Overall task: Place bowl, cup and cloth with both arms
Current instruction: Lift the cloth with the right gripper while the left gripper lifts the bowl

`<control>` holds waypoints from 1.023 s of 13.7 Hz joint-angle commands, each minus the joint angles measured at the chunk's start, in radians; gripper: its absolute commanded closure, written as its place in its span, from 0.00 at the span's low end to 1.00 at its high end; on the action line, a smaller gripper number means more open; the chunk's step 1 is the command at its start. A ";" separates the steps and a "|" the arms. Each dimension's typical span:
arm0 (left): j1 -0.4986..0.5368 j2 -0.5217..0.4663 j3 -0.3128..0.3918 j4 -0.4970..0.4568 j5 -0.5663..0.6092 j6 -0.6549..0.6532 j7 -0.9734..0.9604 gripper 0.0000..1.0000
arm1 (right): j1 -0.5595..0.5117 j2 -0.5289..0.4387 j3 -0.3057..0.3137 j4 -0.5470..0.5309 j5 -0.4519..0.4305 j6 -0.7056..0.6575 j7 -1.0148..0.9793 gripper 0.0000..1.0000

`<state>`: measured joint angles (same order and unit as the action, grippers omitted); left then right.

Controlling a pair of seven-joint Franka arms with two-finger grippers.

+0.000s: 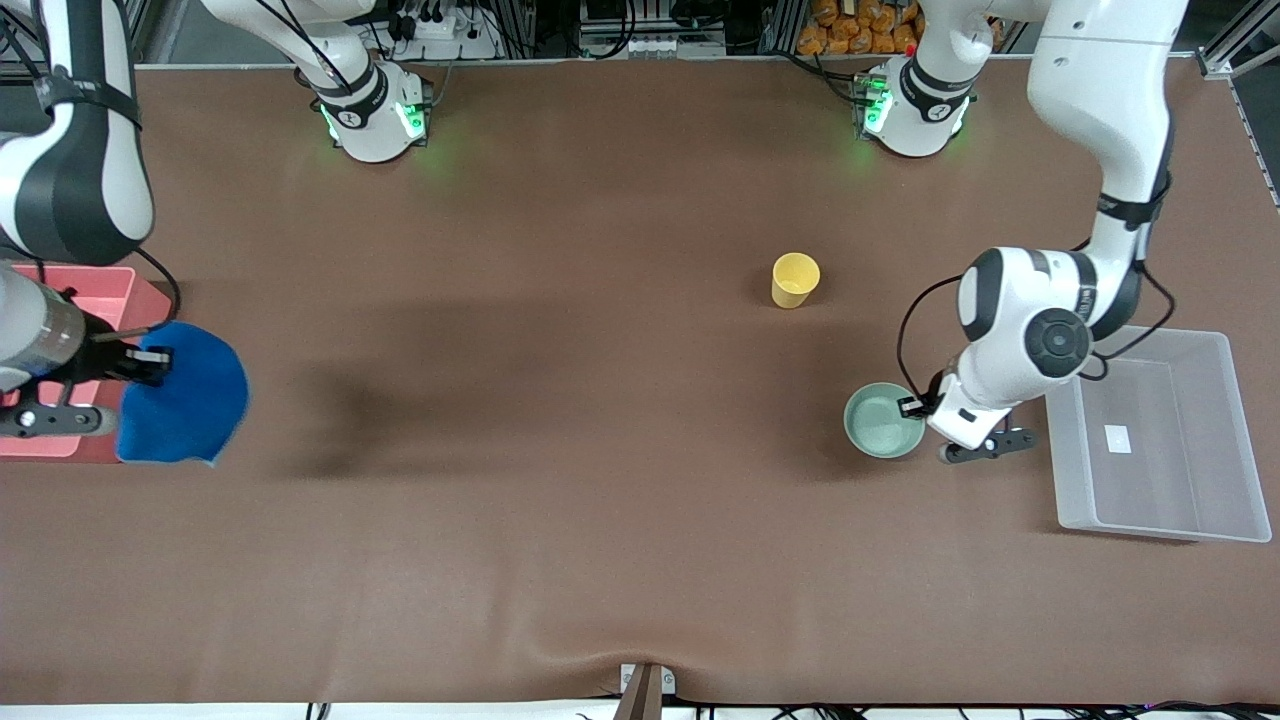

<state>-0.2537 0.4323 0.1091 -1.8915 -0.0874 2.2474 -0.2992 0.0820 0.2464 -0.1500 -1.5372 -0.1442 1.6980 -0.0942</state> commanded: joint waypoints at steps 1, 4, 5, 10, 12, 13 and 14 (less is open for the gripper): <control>0.052 -0.056 0.003 0.113 0.046 -0.208 0.003 1.00 | -0.053 -0.038 -0.026 -0.023 -0.025 -0.009 -0.102 1.00; 0.137 -0.101 0.003 0.166 0.051 -0.304 0.105 1.00 | -0.192 -0.018 -0.040 0.008 -0.023 0.005 -0.270 1.00; 0.181 -0.121 0.003 0.166 0.051 -0.325 0.161 1.00 | -0.232 -0.009 -0.040 0.008 -0.021 0.031 -0.322 1.00; 0.407 -0.149 0.000 0.172 0.135 -0.358 0.424 1.00 | -0.401 0.085 -0.040 0.006 -0.021 0.193 -0.522 1.00; 0.467 -0.126 0.000 0.186 0.135 -0.327 0.463 1.00 | -0.445 0.140 -0.040 0.006 -0.017 0.259 -0.567 1.00; 0.509 -0.101 -0.002 0.190 0.126 -0.299 0.472 1.00 | -0.473 0.160 -0.039 0.006 -0.008 0.276 -0.608 1.00; 0.540 -0.072 -0.003 0.195 0.124 -0.258 0.486 1.00 | -0.487 0.178 -0.037 0.006 -0.006 0.290 -0.623 1.00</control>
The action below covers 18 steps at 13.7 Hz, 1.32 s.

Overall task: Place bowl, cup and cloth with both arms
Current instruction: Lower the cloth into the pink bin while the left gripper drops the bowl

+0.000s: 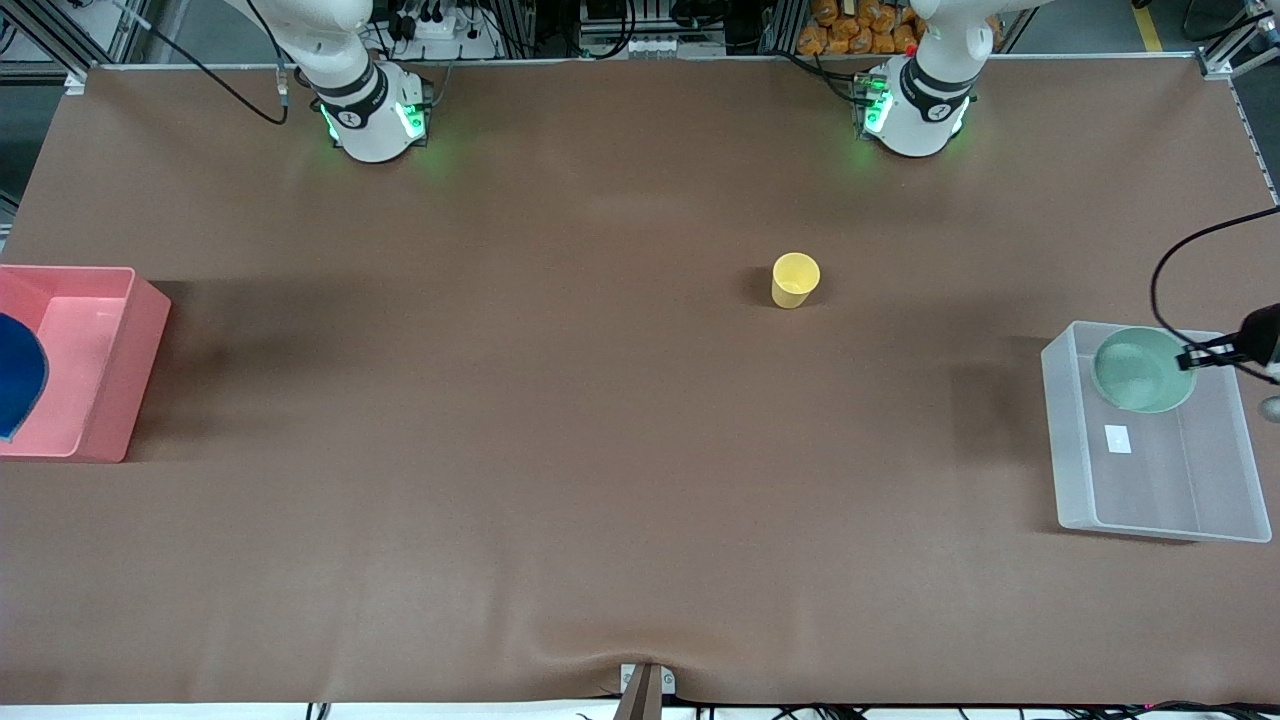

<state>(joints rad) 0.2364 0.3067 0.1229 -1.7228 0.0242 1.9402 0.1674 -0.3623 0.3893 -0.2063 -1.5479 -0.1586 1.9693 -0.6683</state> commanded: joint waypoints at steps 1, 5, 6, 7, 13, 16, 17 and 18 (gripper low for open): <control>0.076 0.087 -0.019 0.031 -0.003 0.080 0.042 1.00 | -0.050 0.048 0.019 0.017 0.008 0.023 -0.051 1.00; 0.095 0.198 -0.017 0.052 -0.085 0.189 0.047 1.00 | -0.081 0.085 0.019 0.015 0.007 0.034 -0.074 1.00; 0.093 0.213 -0.019 0.052 -0.098 0.195 0.052 1.00 | -0.092 0.098 0.019 0.015 0.007 0.051 -0.088 1.00; 0.089 0.221 -0.020 0.051 -0.099 0.197 0.069 1.00 | -0.099 0.111 0.018 0.014 0.005 0.054 -0.093 1.00; 0.095 0.272 -0.022 0.037 -0.113 0.227 0.141 1.00 | -0.196 0.203 0.021 0.014 0.011 0.062 -0.145 1.00; 0.119 0.290 -0.023 0.026 -0.113 0.241 0.202 1.00 | -0.210 0.239 0.021 0.014 0.036 0.147 -0.146 1.00; 0.119 0.299 -0.022 0.026 -0.113 0.243 0.216 1.00 | -0.224 0.249 0.021 0.014 0.051 0.157 -0.146 1.00; 0.119 0.302 -0.022 0.026 -0.113 0.243 0.224 1.00 | -0.231 0.253 0.021 0.014 0.054 0.164 -0.146 1.00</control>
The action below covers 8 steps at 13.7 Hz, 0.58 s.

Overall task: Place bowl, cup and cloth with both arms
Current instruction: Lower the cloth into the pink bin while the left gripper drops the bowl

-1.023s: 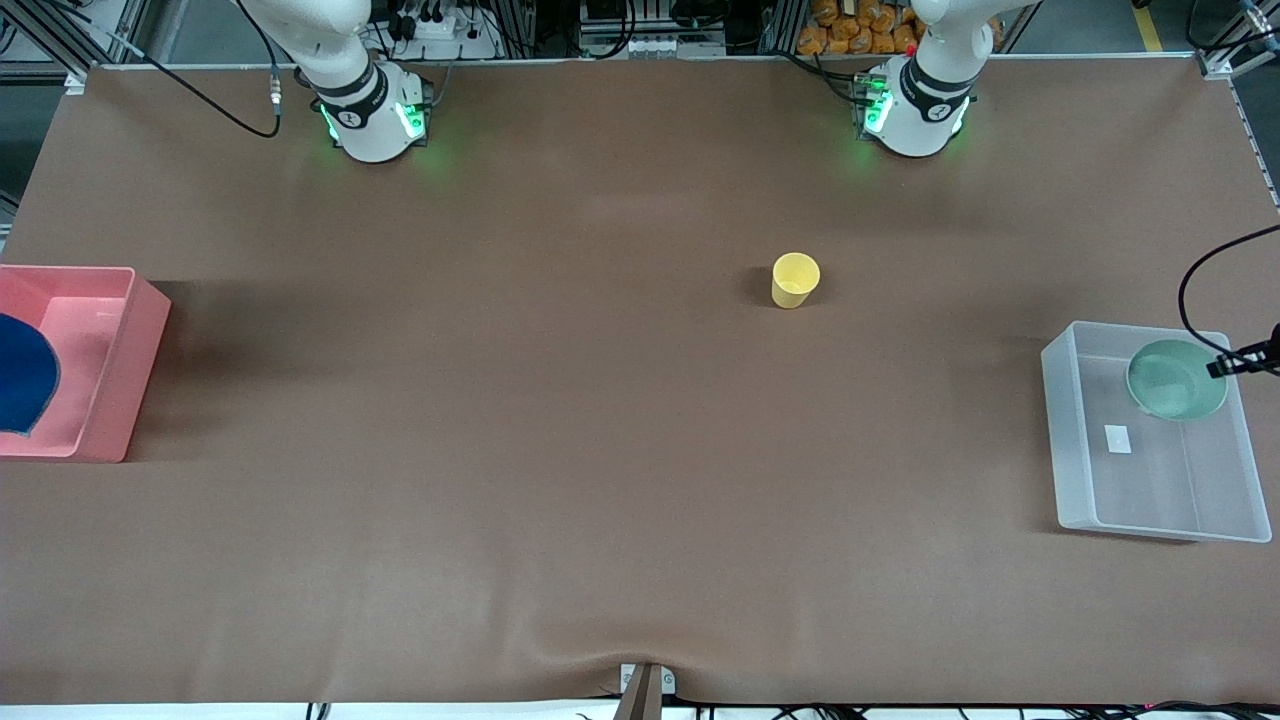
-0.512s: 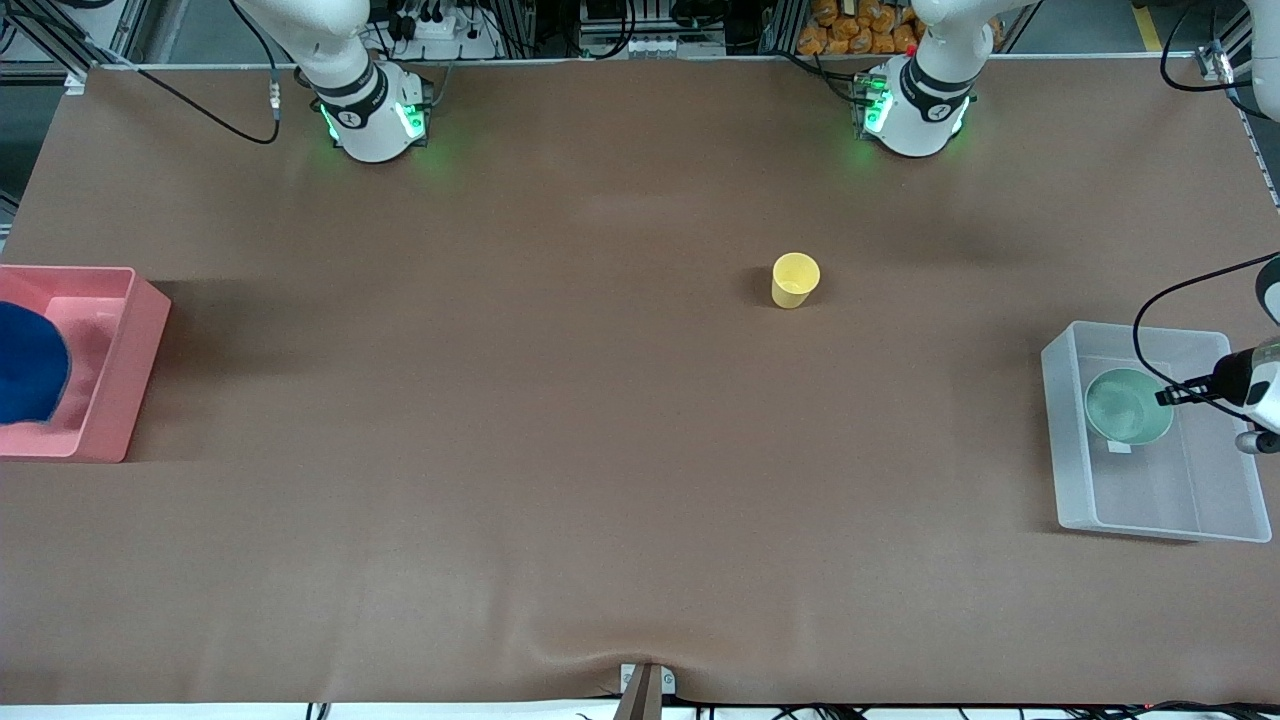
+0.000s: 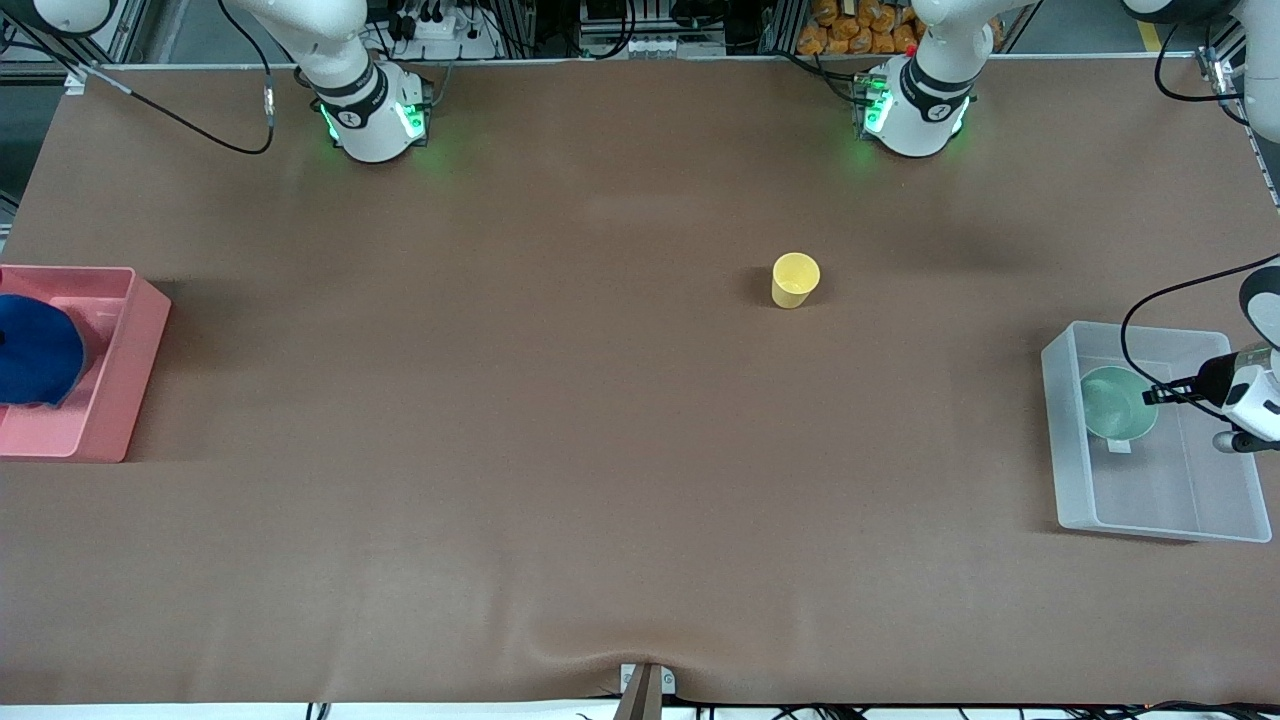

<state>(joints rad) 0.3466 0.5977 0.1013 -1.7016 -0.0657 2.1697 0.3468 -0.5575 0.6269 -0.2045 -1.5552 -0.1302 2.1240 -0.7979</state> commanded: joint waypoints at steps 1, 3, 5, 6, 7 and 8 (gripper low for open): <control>0.008 0.022 0.000 0.010 -0.011 0.013 0.063 0.74 | -0.038 0.017 0.019 0.021 0.026 0.019 -0.017 1.00; 0.000 0.022 0.001 0.014 -0.009 0.013 0.084 0.00 | -0.044 0.031 0.019 0.021 0.026 0.040 -0.017 1.00; -0.004 0.007 0.005 0.022 -0.008 0.012 0.083 0.00 | -0.050 0.050 0.020 0.021 0.027 0.050 -0.017 1.00; -0.008 0.001 0.008 0.028 -0.008 0.009 0.083 0.00 | -0.050 0.062 0.020 0.018 0.027 0.072 -0.015 1.00; -0.011 -0.024 0.005 0.028 0.001 0.007 0.083 0.00 | -0.051 0.077 0.022 0.017 0.027 0.091 -0.015 1.00; -0.011 -0.045 0.002 0.030 0.018 0.005 0.077 0.00 | -0.051 0.088 0.027 0.017 0.027 0.102 -0.015 1.00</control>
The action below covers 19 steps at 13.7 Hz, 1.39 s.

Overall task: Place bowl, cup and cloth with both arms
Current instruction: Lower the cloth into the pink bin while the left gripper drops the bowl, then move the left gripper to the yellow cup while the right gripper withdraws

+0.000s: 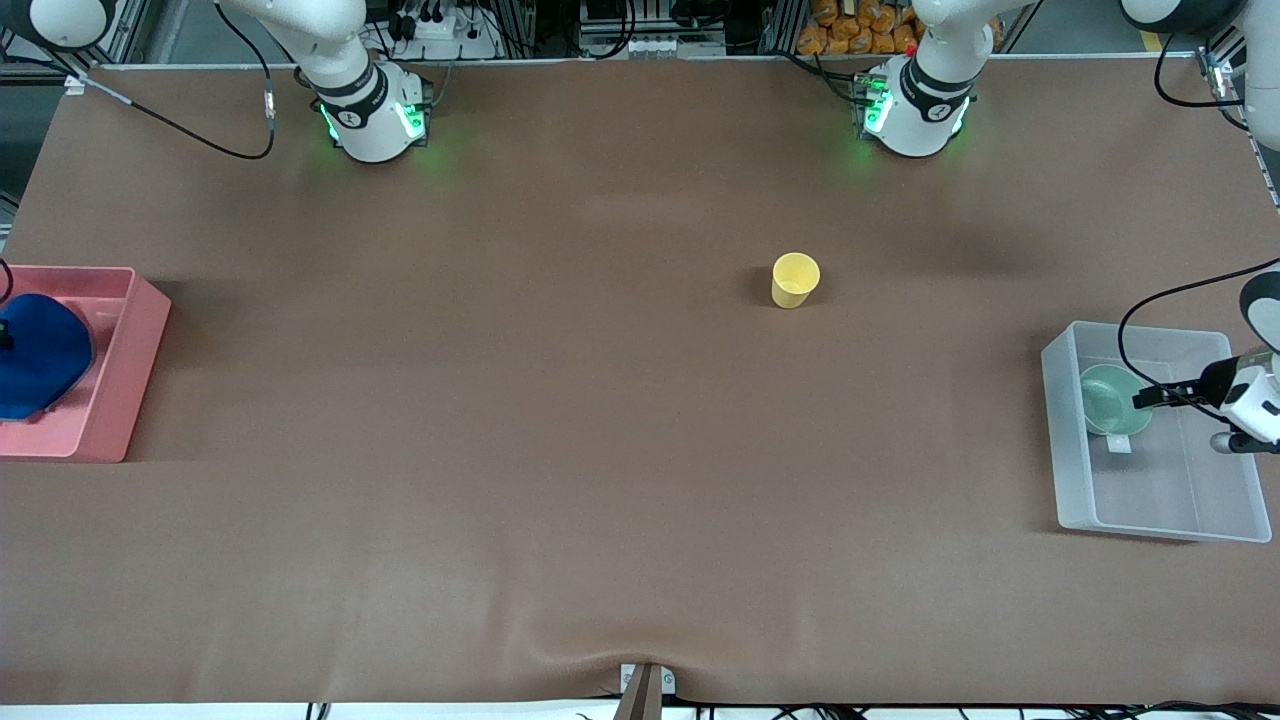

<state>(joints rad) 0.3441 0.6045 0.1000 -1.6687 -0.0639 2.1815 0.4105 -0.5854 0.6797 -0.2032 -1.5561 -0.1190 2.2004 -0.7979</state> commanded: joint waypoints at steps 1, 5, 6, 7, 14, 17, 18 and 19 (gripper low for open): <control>-0.017 -0.084 0.003 -0.002 0.030 -0.011 0.010 0.00 | -0.024 0.043 0.028 0.017 0.016 0.035 -0.015 1.00; -0.036 -0.181 -0.037 -0.006 0.035 -0.046 -0.001 0.00 | -0.022 0.067 0.041 0.017 0.059 0.039 -0.017 1.00; -0.049 -0.210 -0.040 -0.009 0.036 -0.083 -0.030 0.00 | -0.024 0.072 0.041 0.017 0.076 0.039 -0.018 1.00; -0.071 -0.236 -0.045 -0.012 0.036 -0.127 -0.065 0.00 | -0.022 0.075 0.041 0.017 0.076 0.038 -0.018 1.00; -0.189 -0.474 -0.169 -0.238 0.118 -0.200 -0.343 0.00 | -0.014 0.087 0.057 0.014 0.079 0.038 -0.017 1.00; -0.188 -0.500 -0.288 -0.279 0.118 -0.210 -0.490 0.00 | -0.013 0.092 0.061 0.016 0.079 0.036 -0.017 1.00; -0.188 -0.505 -0.313 -0.287 0.118 -0.219 -0.513 0.00 | -0.011 0.092 0.062 0.016 0.079 0.036 -0.017 1.00; -0.186 -0.522 -0.339 -0.313 0.118 -0.220 -0.527 0.00 | -0.013 0.090 0.067 0.016 0.079 0.030 -0.018 1.00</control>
<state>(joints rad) 0.1476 0.1304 -0.2014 -1.9284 0.0277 1.9707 -0.0767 -0.5853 0.7631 -0.1530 -1.5557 -0.0557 2.2384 -0.7980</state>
